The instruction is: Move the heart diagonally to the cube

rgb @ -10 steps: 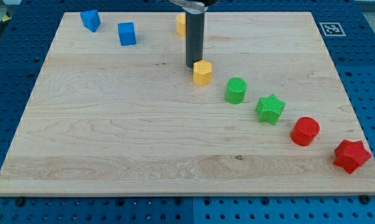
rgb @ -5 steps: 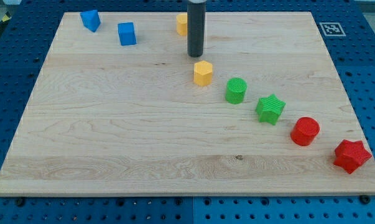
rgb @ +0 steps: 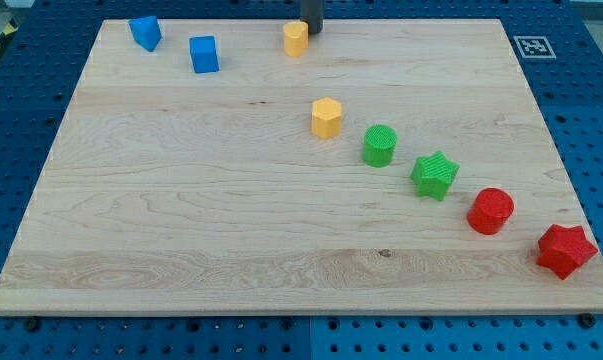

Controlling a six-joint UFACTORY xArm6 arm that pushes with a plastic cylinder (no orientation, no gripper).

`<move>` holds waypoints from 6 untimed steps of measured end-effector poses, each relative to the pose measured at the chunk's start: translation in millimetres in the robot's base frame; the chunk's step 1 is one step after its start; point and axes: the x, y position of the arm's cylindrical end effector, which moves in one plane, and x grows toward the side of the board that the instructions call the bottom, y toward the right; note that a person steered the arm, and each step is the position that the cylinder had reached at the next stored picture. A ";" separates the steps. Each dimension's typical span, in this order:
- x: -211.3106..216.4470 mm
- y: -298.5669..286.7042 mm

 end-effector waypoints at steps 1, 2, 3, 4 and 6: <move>25.5 -2.5; 10.4 -19.0; -5.3 -42.5; 1.2 -41.7; 34.1 -41.7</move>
